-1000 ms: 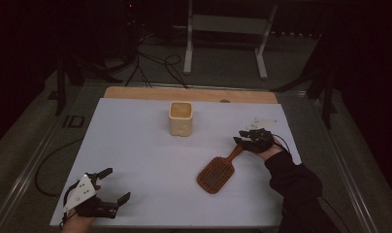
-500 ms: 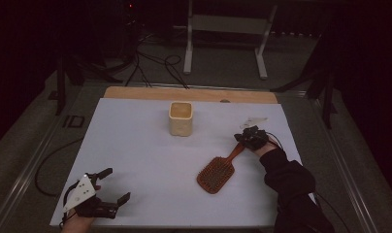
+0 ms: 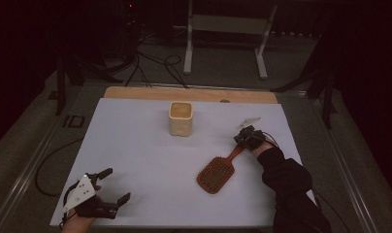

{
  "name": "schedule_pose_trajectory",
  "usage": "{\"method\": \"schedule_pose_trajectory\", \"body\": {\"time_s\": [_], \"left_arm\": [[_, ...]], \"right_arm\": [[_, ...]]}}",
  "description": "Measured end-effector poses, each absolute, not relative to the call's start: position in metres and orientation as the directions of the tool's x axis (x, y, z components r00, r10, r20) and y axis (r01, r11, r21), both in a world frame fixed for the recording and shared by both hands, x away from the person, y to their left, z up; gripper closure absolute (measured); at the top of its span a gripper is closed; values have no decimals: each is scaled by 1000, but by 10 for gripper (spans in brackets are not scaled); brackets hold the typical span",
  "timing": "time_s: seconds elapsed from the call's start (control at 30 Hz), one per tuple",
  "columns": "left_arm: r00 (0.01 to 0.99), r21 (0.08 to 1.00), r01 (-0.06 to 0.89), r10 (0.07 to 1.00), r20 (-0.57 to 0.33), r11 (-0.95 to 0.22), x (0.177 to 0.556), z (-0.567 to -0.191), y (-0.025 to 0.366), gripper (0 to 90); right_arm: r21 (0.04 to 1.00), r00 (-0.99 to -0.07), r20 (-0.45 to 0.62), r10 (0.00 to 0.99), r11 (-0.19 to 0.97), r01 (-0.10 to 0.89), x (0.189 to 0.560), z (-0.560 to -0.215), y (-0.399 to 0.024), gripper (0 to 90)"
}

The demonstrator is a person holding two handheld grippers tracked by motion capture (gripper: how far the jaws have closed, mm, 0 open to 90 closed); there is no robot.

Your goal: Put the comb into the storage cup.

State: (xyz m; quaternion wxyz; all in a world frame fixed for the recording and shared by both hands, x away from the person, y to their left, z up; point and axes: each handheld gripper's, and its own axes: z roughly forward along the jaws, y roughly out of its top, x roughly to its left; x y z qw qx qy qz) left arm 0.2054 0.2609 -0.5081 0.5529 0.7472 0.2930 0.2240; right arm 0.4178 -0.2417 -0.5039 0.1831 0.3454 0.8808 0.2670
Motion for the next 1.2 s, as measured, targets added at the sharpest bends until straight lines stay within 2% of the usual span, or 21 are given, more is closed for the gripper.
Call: {"method": "schedule_pose_trajectory", "body": {"time_s": [0.3, 0.83, 1.2], "left_arm": [[722, 960, 191, 692, 5, -207, 205, -507, 262, 0], [722, 960, 192, 692, 3, -206, 205, -507, 261, 0], [724, 959, 194, 690, 2, -206, 205, -507, 261, 0]], "right_arm": [[595, -680, -127, 722, 604, 530, 405, -509, -258, 900], [590, -668, -130, 733, 599, 542, 356, -510, -279, 900], [593, -666, -85, 741, 575, 564, 321, -511, -288, 900]]}}
